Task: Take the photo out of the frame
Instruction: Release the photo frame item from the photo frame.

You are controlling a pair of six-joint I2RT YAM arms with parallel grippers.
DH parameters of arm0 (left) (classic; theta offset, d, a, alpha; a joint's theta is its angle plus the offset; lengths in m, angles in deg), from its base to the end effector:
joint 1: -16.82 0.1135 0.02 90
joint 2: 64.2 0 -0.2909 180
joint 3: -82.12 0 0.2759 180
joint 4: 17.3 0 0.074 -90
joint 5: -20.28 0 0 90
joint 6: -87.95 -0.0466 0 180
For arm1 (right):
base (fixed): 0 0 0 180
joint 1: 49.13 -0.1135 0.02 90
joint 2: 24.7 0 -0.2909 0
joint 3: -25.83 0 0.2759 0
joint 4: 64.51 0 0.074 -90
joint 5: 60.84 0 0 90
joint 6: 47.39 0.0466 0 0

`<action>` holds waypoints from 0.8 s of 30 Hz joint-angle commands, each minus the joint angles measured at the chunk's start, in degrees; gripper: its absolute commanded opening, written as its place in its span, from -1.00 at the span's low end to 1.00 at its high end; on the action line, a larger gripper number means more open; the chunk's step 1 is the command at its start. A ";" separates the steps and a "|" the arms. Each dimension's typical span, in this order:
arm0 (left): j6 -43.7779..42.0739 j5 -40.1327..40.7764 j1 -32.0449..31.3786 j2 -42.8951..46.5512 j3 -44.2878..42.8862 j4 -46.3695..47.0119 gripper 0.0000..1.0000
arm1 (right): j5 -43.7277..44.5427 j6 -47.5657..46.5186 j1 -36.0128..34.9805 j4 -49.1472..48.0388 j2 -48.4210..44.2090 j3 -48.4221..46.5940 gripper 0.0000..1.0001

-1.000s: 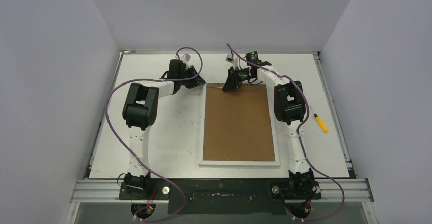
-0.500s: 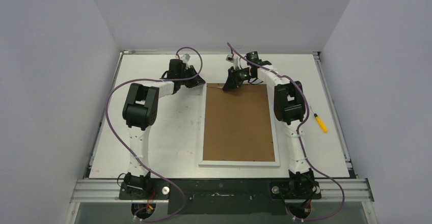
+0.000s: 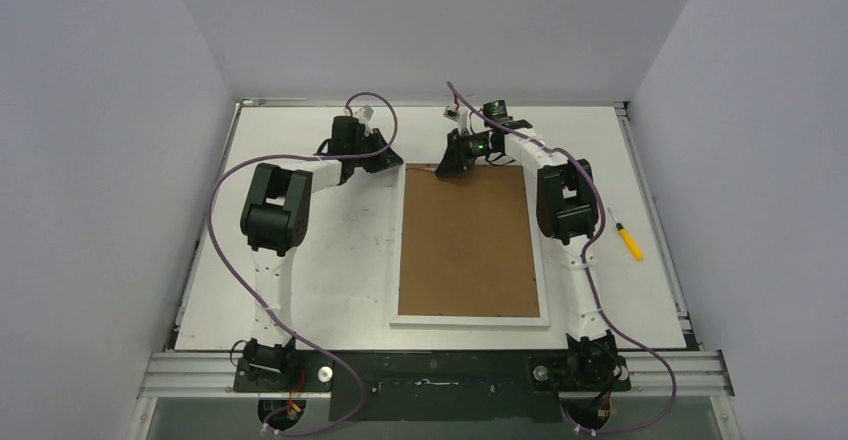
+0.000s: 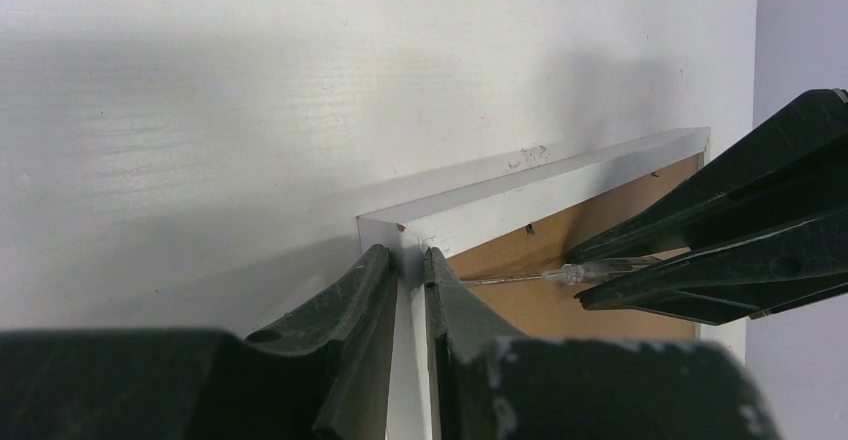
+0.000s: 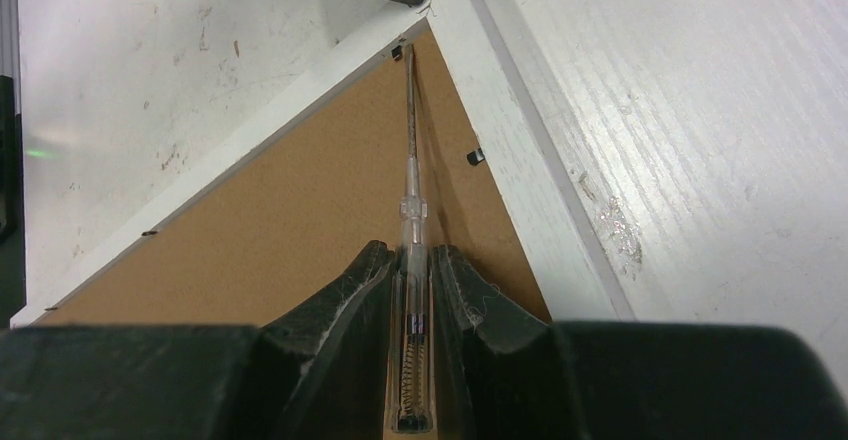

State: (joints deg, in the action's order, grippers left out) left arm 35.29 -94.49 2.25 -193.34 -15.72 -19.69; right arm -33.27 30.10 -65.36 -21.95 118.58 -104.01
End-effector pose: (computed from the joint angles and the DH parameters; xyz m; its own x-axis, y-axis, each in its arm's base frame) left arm 0.5140 -0.1538 0.1313 -0.7700 -0.3689 -0.5206 0.1242 0.7136 -0.6894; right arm 0.5405 0.2004 0.1441 -0.6460 -0.2925 -0.7051 -0.7633 0.2484 0.5963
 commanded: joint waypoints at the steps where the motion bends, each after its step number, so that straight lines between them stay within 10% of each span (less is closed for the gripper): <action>1: -0.11 -2.11 -1.28 -0.26 0.35 0.81 -0.71 | -1.50 0.08 -0.72 -1.79 0.28 -2.43 -0.89; 16: 0.29 -2.88 -2.54 -0.07 1.33 1.44 -0.71 | -0.88 2.57 -2.69 -4.41 0.60 -2.89 -0.89; 24: 0.26 -2.77 -3.74 3.61 6.12 2.66 -0.71 | 5.04 10.77 -3.97 -21.14 -5.95 8.44 -0.89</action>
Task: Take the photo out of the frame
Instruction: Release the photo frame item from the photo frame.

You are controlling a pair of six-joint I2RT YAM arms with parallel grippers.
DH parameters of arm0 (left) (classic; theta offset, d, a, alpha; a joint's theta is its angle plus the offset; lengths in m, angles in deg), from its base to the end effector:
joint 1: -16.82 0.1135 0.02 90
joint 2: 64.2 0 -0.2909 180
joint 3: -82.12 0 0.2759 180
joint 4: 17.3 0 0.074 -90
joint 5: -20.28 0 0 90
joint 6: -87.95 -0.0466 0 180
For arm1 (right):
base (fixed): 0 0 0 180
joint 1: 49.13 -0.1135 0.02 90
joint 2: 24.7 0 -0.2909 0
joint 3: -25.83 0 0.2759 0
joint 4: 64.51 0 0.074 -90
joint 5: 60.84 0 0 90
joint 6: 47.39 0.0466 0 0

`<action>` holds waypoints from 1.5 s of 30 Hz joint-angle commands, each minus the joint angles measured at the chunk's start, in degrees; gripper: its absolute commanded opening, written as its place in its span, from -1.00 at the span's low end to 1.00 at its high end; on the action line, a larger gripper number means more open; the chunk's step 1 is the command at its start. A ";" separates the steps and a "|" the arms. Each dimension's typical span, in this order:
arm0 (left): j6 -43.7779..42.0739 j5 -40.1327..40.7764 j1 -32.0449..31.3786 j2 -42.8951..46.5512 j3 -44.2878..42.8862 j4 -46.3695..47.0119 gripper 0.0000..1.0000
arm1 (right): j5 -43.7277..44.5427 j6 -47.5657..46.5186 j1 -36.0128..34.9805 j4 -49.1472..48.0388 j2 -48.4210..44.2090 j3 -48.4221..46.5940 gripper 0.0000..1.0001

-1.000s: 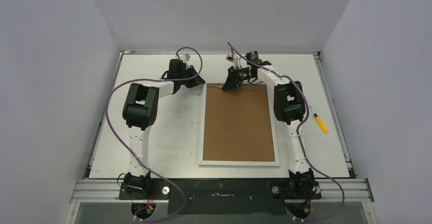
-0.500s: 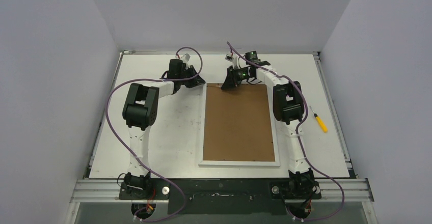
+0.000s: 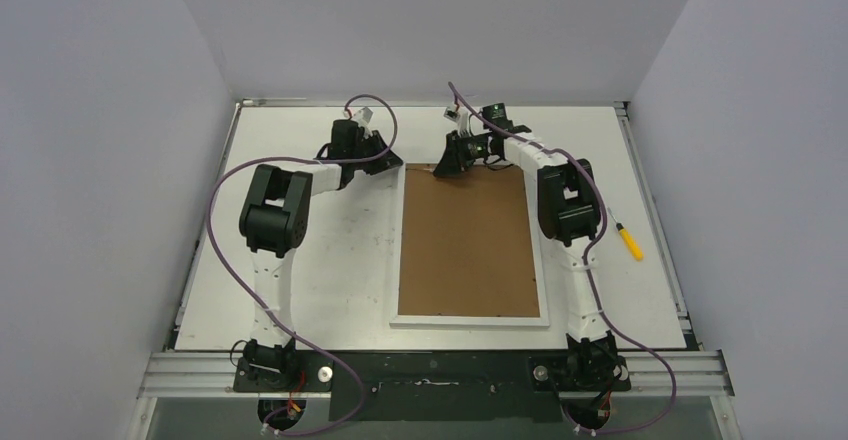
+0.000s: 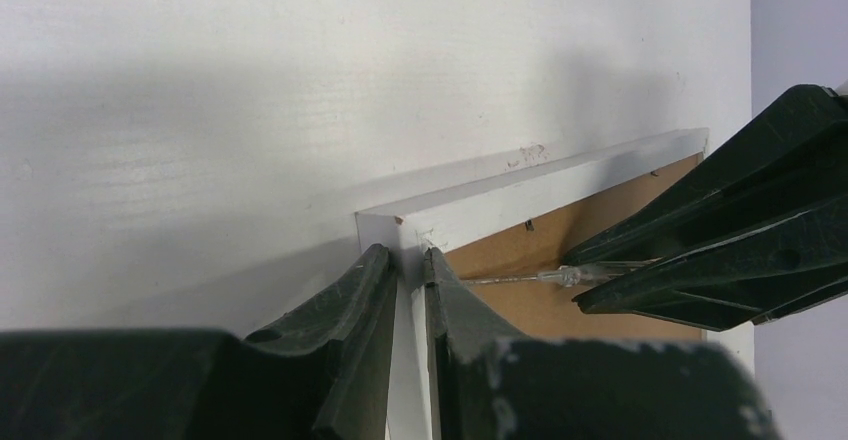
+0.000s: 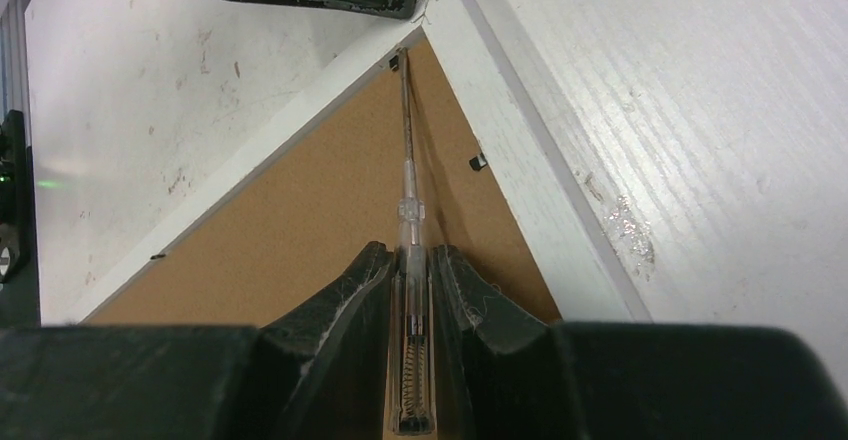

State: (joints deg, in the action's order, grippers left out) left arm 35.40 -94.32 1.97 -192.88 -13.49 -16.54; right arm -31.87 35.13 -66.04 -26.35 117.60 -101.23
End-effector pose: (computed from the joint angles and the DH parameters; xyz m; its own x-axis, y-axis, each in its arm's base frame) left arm 0.5086 -0.1549 0.1278 -0.7586 -0.3708 -0.5357 0.1408 0.7094 -0.6906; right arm 0.5373 0.2059 0.1413 -0.6783 -0.2721 -0.6826 -0.7345 0.2786 0.6188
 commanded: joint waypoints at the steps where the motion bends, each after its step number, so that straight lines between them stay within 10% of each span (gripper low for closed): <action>1: 0.13 -2.73 -3.43 3.83 4.96 -0.18 -0.71 | 4.19 8.22 -3.11 -20.18 -6.07 7.73 -0.89; 15: -1.56 0.06 -5.62 13.42 17.65 1.53 -0.69 | 9.32 19.65 -2.53 -42.58 -18.45 24.99 -0.89; 34: 4.79 9.01 -4.84 47.96 34.02 7.48 0.96 | 16.11 7.88 -7.20 -25.87 -49.95 46.22 -0.89; 45: 7.27 6.86 -4.93 47.75 33.87 8.52 0.96 | 15.49 6.30 -8.65 -24.37 -54.19 48.76 -0.89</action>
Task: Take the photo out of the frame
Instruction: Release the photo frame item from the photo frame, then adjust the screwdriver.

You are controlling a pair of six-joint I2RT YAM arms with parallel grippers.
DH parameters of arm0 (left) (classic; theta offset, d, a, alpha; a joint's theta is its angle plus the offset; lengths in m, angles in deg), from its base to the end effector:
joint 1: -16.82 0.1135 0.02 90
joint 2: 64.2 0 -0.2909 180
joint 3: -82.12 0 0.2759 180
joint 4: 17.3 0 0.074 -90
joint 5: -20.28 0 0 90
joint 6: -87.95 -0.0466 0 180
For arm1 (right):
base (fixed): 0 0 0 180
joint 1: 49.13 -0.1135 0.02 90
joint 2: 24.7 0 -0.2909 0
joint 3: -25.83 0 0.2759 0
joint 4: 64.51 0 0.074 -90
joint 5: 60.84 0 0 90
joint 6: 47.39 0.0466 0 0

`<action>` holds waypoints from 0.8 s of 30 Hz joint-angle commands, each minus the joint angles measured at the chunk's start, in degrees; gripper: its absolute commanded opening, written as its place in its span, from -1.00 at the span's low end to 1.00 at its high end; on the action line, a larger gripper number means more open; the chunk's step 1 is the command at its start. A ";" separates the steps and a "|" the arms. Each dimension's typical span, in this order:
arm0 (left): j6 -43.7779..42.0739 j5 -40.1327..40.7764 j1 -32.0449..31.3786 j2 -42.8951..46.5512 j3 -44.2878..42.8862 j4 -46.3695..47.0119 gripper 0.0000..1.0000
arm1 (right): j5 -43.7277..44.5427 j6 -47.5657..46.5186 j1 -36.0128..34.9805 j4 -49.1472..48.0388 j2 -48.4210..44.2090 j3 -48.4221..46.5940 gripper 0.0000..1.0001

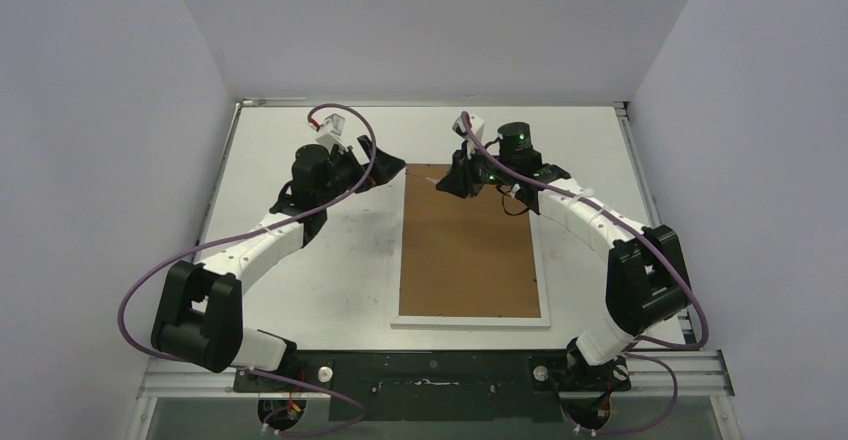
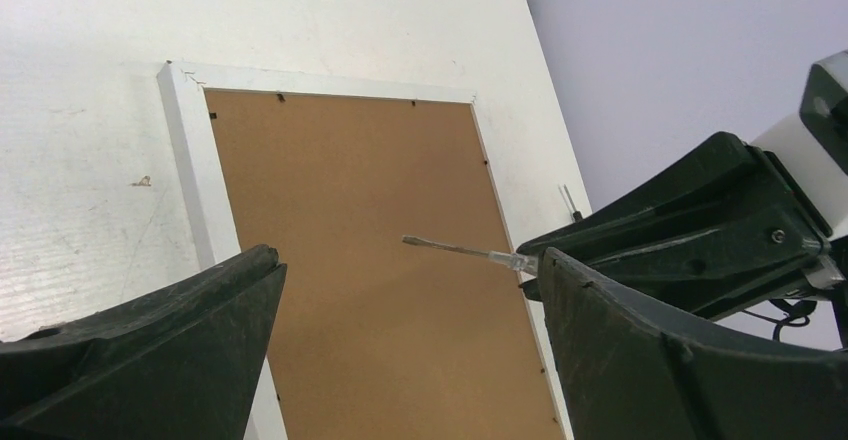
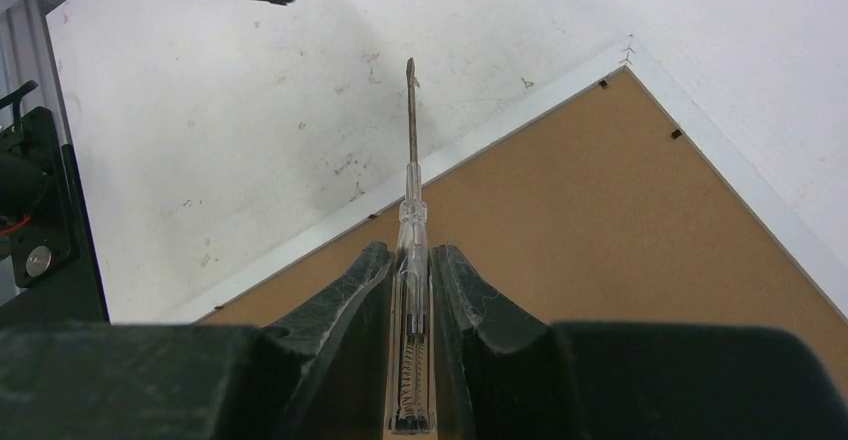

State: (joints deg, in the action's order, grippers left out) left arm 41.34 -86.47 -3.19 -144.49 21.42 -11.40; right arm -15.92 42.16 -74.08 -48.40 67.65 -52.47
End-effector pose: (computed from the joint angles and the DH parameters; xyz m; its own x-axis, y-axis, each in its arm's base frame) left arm 0.3206 -0.1311 0.2797 -0.5674 -0.4934 -0.6592 0.2765 0.6399 -0.7170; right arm 0.3415 0.1953 0.2835 -0.4488 -0.2149 -0.8674 -0.8565 0.3803 0.3490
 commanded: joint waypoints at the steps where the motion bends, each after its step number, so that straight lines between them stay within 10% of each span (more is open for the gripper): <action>1: 1.29 -1.01 0.16 -1.10 -1.07 3.32 0.97 | -0.71 -0.74 -0.69 -2.32 -4.41 0.08 -0.89; 24: 1.47 -1.62 -2.11 -8.41 -1.10 4.82 0.89 | -2.22 -2.19 -1.11 -0.84 -6.96 -0.71 -0.89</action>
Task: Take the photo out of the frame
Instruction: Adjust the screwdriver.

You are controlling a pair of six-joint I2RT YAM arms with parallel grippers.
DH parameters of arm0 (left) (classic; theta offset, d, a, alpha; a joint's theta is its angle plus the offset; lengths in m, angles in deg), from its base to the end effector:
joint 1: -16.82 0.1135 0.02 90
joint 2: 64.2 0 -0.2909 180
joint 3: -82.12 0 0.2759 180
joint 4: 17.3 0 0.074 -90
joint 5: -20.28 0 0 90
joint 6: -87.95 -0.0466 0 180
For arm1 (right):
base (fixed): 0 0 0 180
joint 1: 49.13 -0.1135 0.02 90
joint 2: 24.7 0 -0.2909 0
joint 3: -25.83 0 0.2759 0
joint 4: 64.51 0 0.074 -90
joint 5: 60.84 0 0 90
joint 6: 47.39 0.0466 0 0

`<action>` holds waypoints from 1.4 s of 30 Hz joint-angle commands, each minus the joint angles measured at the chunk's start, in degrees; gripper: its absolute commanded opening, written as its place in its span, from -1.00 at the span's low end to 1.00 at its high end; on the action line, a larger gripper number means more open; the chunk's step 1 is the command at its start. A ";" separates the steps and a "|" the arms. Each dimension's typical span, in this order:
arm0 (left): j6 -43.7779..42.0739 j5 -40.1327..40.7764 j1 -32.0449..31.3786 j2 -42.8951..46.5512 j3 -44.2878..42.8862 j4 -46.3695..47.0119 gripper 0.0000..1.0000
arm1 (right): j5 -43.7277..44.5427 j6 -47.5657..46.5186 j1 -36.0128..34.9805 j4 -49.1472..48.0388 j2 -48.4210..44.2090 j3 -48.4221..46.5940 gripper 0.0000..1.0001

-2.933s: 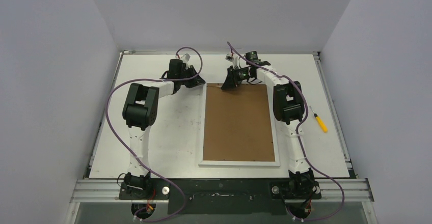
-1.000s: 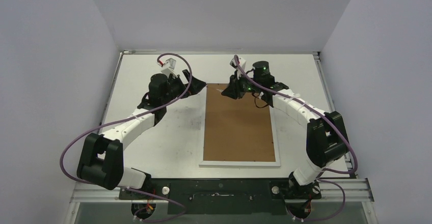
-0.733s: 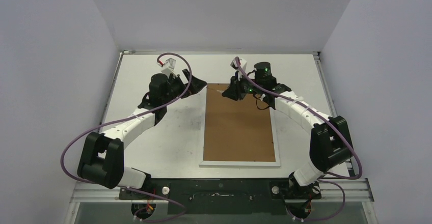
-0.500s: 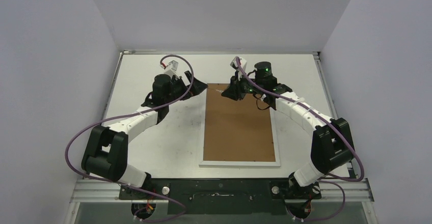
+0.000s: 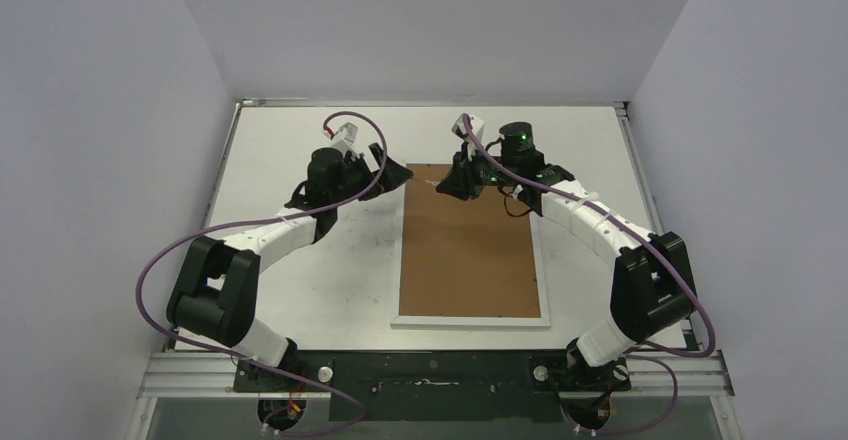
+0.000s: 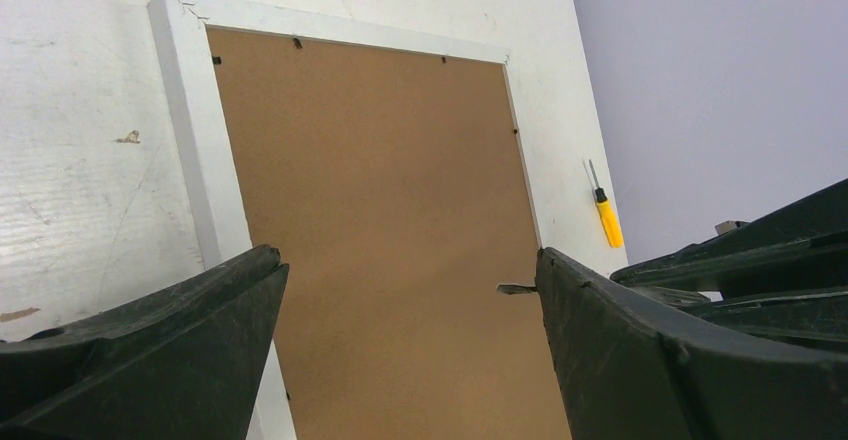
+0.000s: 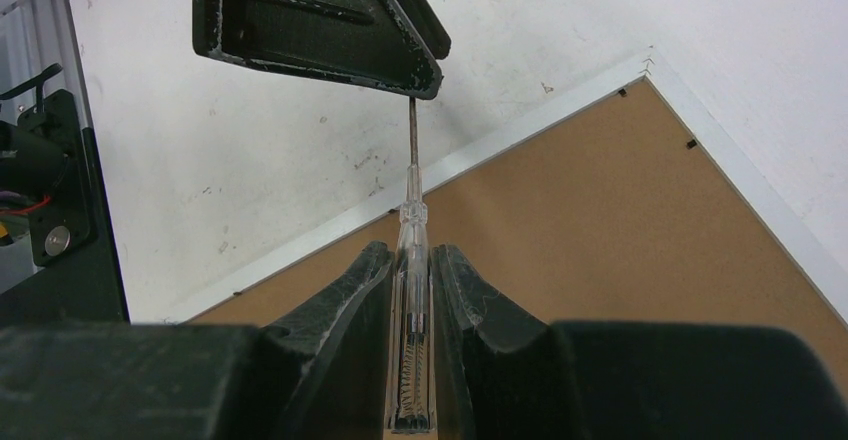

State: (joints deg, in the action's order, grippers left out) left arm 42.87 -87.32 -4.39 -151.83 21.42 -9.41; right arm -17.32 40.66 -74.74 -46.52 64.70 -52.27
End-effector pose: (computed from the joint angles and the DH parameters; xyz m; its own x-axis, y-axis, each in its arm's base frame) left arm 0.3360 -0.1455 0.2406 -0.6470 -0.4709 -0.5997 0.2181 0.6393 -0.7373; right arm 0.3281 0.1947 0.2984 -0.4114 -0.2232 -0.8837 -0.8825 0.3402 0.3249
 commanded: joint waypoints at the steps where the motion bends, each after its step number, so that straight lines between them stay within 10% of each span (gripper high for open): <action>1: 0.00 -0.76 -1.01 -1.19 -0.96 2.89 0.89 | -0.81 -0.64 -0.49 -2.76 -4.01 -0.86 -0.89; 33: -7.95 2.11 -1.90 8.79 8.06 0.63 0.92 | 1.12 5.45 0.66 2.49 -7.40 4.08 -0.89; 42: -18.26 -3.38 -2.50 17.39 22.15 19.47 0.76 | 4.65 17.06 0.74 5.58 -11.45 9.67 -0.89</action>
State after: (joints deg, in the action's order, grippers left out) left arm 31.51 -88.87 -6.38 -138.22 38.46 -3.08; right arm -14.52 51.39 -74.30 -41.54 56.57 -44.47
